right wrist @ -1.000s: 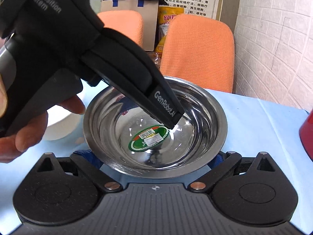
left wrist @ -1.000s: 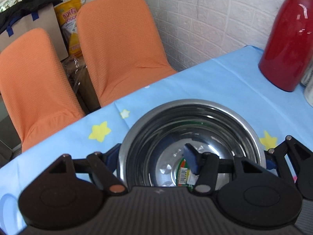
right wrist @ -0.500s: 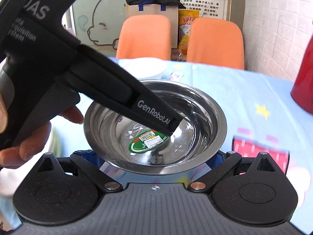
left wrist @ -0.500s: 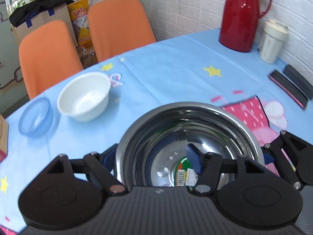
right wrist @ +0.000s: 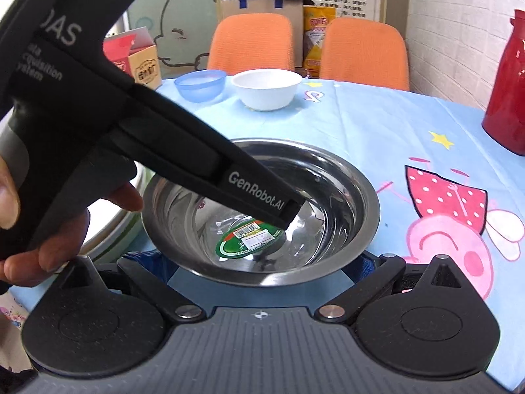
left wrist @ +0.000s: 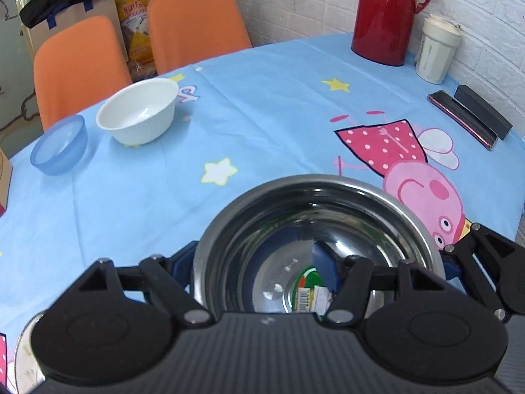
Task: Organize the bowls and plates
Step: 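Carry the steel bowl with the left tool onto the plate stack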
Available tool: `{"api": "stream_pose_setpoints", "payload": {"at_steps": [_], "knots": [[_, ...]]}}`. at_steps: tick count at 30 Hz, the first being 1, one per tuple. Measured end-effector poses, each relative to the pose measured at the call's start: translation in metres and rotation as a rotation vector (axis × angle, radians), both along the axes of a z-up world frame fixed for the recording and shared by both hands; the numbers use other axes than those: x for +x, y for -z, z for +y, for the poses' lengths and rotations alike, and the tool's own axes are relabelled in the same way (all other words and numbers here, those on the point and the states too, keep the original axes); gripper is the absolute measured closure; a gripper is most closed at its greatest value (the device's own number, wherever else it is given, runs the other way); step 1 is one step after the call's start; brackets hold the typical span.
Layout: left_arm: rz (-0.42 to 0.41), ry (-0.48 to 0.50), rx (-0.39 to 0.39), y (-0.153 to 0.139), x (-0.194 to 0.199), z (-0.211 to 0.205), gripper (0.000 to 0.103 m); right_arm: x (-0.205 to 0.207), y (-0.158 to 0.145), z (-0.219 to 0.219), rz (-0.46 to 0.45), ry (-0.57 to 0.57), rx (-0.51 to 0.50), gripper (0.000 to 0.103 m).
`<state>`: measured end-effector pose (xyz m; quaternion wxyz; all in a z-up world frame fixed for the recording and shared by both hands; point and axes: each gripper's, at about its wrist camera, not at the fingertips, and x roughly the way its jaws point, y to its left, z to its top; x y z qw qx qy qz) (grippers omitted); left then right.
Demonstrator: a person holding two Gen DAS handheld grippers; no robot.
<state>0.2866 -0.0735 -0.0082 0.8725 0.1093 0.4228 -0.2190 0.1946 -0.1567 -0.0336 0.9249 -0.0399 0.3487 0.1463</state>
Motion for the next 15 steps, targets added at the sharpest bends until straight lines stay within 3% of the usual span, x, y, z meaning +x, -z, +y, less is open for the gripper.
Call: {"api": "stream_pose_setpoints", "payload": {"at_steps": [5, 10, 15], "knots": [[-0.006, 0.009, 0.044, 0.013, 0.009, -0.010, 0.038, 0.016, 0.017, -0.009, 0.045, 0.014, 0.044, 0.014], [0.029, -0.003, 0.024, 0.018, 0.014, -0.002, 0.032, 0.023, 0.019, -0.009, 0.053, -0.003, 0.047, 0.015], [0.006, -0.049, -0.028, -0.004, 0.012, 0.023, 0.032, -0.015, 0.015, -0.027, 0.066, 0.006, 0.028, 0.015]]}}
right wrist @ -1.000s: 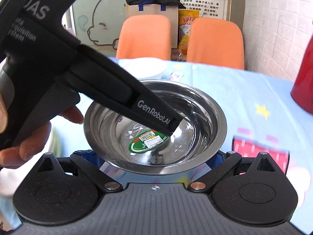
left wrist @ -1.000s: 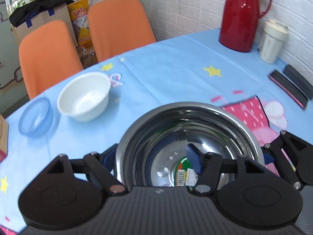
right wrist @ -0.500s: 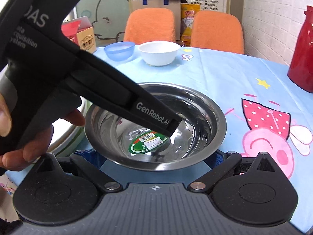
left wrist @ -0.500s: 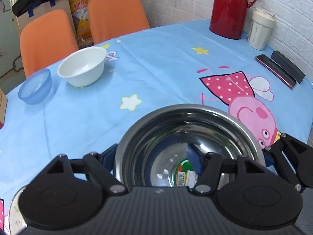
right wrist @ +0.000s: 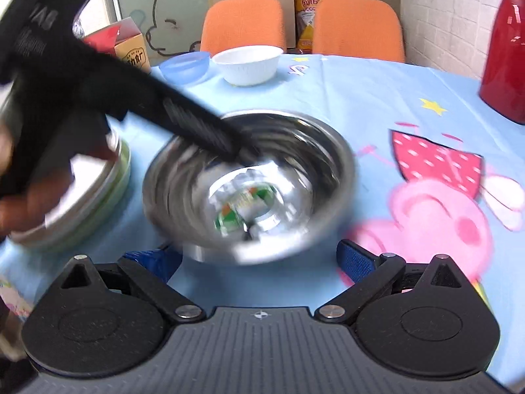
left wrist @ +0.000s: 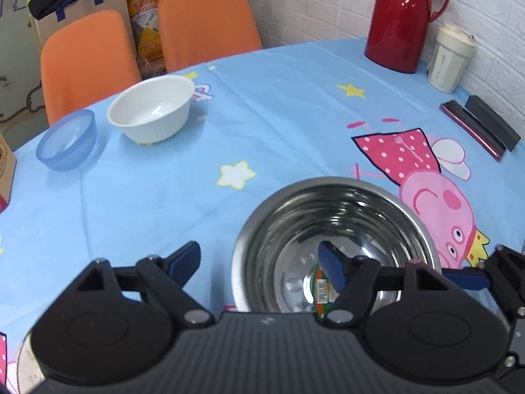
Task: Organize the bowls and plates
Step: 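Carry the steel bowl with the left tool onto the plate stack, then move the left tool to the white ceramic bowl and grip its rim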
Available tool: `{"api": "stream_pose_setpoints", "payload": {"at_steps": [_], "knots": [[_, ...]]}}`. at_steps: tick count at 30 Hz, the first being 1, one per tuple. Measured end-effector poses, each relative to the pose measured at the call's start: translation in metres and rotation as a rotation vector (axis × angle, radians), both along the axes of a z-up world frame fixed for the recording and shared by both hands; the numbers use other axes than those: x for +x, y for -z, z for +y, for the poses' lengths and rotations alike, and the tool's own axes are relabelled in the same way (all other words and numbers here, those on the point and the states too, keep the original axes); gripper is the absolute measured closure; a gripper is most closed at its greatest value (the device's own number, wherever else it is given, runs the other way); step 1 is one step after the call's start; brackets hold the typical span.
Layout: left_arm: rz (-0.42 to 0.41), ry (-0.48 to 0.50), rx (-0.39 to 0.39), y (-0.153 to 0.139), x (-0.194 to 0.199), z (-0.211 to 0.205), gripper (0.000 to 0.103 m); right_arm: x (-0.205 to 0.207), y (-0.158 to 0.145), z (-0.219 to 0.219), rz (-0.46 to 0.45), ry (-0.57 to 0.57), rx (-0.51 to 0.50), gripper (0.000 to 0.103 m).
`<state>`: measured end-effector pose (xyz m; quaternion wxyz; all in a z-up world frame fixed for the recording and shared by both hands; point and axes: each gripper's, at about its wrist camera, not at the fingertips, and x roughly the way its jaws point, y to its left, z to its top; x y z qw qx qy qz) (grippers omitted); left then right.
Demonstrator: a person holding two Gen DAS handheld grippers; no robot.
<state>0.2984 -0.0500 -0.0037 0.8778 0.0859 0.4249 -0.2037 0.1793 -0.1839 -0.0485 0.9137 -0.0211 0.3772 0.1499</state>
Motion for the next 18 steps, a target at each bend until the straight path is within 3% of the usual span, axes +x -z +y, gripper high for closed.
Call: {"api": "stream_pose_setpoints", "payload": {"at_steps": [4, 8, 13, 18], "knots": [[-0.017, -0.058, -0.039, -0.018, -0.002, 0.031, 0.032, -0.028, -0.008, -0.023, 0.019, 0.034, 0.019, 0.015], [-0.028, -0.123, -0.063, -0.033, 0.004, 0.063, 0.032, -0.037, -0.031, -0.040, -0.030, 0.062, 0.085, 0.015], [-0.060, -0.203, -0.056, -0.051, 0.024, 0.093, 0.032, -0.006, -0.065, -0.035, -0.127, 0.032, 0.079, 0.015], [-0.108, -0.248, -0.006, -0.063, 0.046, 0.104, 0.032, 0.051, -0.084, -0.027, -0.147, -0.030, 0.064, 0.015]]}}
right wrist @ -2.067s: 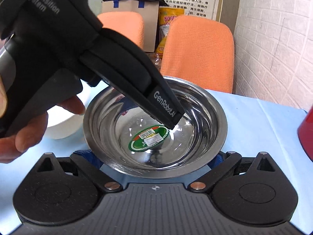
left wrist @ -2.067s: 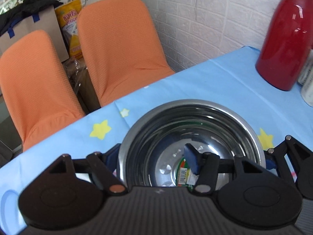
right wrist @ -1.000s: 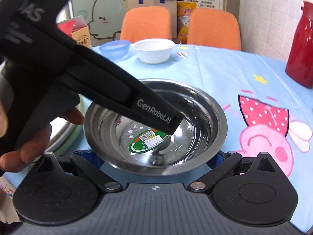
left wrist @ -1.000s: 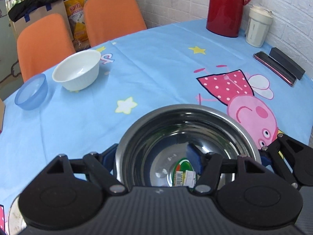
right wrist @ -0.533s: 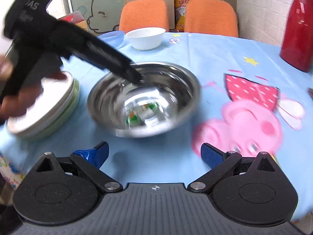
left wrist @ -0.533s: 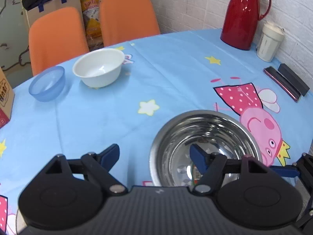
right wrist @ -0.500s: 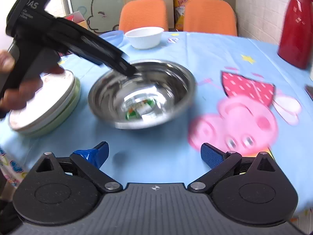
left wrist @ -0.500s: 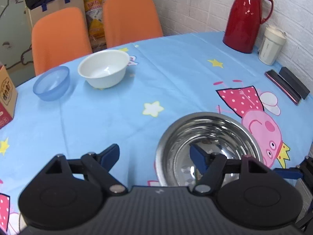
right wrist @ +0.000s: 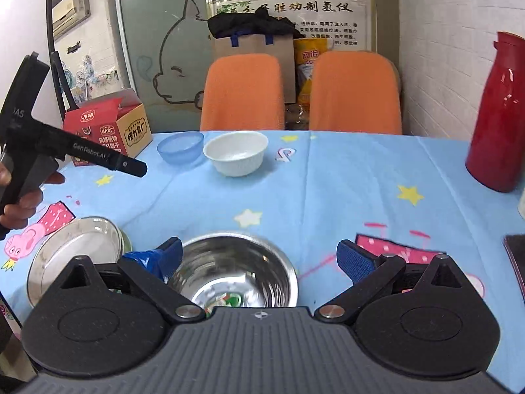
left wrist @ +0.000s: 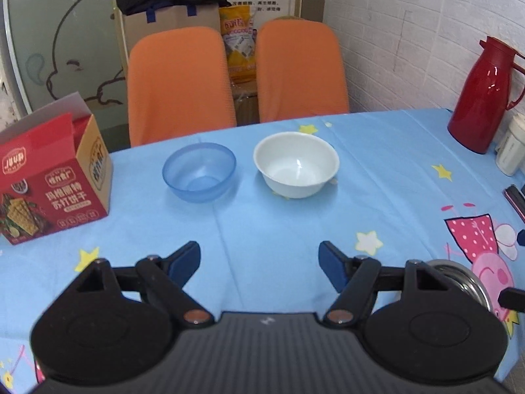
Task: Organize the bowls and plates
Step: 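Move the left tool to the white ceramic bowl and grip its rim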
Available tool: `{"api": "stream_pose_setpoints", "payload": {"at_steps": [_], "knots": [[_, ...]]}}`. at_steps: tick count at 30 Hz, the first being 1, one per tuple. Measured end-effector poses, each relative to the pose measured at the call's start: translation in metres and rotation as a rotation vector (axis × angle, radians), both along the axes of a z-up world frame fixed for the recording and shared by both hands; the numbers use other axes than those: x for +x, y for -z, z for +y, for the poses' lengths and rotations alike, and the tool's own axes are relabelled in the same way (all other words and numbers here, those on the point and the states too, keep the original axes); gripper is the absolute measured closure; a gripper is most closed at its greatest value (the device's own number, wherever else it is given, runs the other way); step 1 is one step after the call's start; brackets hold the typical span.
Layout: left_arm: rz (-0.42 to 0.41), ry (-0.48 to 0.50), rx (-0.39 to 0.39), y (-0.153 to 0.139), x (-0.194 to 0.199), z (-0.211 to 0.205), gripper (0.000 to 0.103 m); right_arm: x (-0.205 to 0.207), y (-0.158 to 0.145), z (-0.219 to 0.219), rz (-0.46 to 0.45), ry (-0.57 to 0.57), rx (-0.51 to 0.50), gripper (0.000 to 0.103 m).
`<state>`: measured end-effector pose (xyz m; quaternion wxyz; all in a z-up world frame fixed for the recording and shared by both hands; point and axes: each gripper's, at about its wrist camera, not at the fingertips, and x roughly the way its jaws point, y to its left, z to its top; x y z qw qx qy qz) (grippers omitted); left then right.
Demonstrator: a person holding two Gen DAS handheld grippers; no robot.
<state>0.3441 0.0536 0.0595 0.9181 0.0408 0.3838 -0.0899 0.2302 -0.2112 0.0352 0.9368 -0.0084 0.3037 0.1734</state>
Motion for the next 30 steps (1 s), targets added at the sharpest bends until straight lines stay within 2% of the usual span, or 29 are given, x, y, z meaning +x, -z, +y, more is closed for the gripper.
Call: {"api": "stream_pose_setpoints", "payload": {"at_steps": [9, 12, 15, 19, 23, 27, 30], "knots": [[0.010, 0.016, 0.008, 0.006, 0.051, -0.005, 0.031, 0.107, -0.011, 0.020, -0.011, -0.094, -0.061, 0.015], [0.018, 0.017, 0.016, 0.012, 0.075, -0.008, 0.031, 0.135, -0.004, 0.033, -0.021, -0.156, -0.107, 0.015], [0.029, 0.025, 0.007, 0.017, 0.103, -0.010, 0.031, 0.159, 0.012, 0.046, 0.009, -0.219, -0.149, 0.015], [0.023, 0.077, -0.012, 0.017, 0.151, -0.018, 0.031, 0.183, 0.035, 0.063, 0.059, -0.259, -0.167, 0.015], [0.076, 0.229, -0.048, 0.024, 0.198, -0.029, 0.031, 0.200, 0.050, 0.076, 0.104, -0.281, -0.164, 0.015], [0.133, 0.309, -0.031, 0.038, 0.228, -0.044, 0.031, 0.209, 0.058, 0.085, 0.113, -0.287, -0.174, 0.015], [0.162, 0.300, 0.006, 0.053, 0.244, -0.052, 0.031, 0.215, 0.060, 0.089, 0.120, -0.283, -0.179, 0.015]]}}
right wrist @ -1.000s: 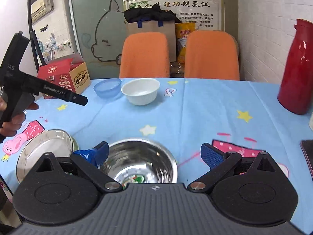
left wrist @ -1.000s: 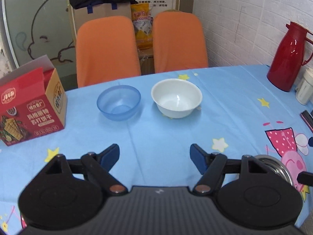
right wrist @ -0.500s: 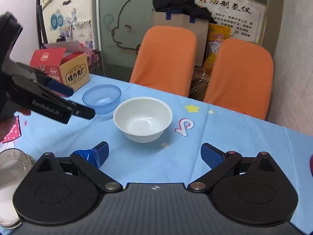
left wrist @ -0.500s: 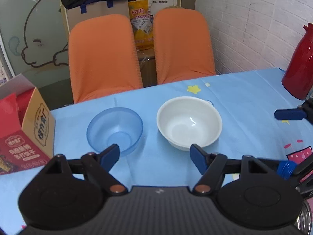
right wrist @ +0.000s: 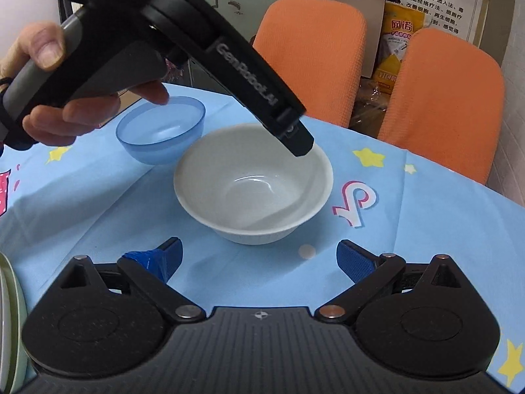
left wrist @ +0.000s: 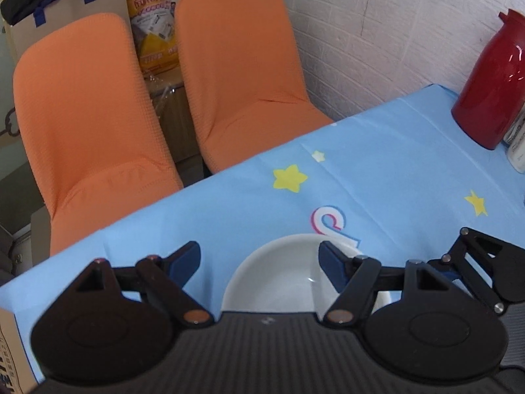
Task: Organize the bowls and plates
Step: 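Move the left tool to the white ceramic bowl and grip its rim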
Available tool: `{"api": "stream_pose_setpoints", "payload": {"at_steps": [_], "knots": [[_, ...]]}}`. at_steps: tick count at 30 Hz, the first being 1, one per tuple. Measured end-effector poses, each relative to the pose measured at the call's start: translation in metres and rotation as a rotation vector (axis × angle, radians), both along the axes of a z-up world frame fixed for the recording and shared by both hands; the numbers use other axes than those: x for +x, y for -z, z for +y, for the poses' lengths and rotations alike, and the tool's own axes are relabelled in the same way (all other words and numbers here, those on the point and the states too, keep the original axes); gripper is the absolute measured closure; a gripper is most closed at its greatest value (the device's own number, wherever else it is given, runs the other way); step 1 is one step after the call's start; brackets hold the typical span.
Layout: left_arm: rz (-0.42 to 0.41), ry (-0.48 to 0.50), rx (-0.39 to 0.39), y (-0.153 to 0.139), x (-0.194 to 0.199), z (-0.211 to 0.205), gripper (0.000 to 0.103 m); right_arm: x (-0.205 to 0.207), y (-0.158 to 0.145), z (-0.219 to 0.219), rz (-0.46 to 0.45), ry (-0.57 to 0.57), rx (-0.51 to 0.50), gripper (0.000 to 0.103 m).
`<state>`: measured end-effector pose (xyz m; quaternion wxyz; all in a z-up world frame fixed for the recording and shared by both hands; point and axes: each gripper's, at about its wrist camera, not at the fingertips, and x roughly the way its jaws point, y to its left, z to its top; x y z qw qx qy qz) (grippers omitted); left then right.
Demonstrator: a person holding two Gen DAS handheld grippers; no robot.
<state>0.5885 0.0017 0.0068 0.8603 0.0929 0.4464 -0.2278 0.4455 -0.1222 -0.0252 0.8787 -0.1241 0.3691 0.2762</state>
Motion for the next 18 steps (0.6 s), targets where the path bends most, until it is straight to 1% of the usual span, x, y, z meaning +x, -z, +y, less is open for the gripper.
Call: {"api": "stream_pose_setpoints", "payload": {"at_steps": [2, 5, 10, 15, 18], "knots": [[0.011, -0.006, 0.013, 0.009, 0.004, -0.001, 0.031, 0.002, 0.002, 0.002, 0.005, -0.003, -0.001, 0.015], [0.038, -0.014, 0.009, 0.020, 0.006, 0.002, 0.031, 0.003, 0.006, 0.005, 0.011, -0.006, -0.009, 0.015], [0.028, -0.031, 0.014, 0.024, 0.003, 0.000, 0.032, 0.010, 0.012, 0.012, 0.020, -0.011, -0.011, 0.015], [0.031, -0.015, 0.033, 0.030, -0.005, -0.004, 0.033, 0.015, 0.014, 0.017, -0.013, -0.005, -0.004, 0.017], [0.056, -0.014, 0.015, 0.035, -0.011, -0.002, 0.035, 0.018, 0.015, 0.019, -0.044, -0.004, -0.016, 0.018]]}}
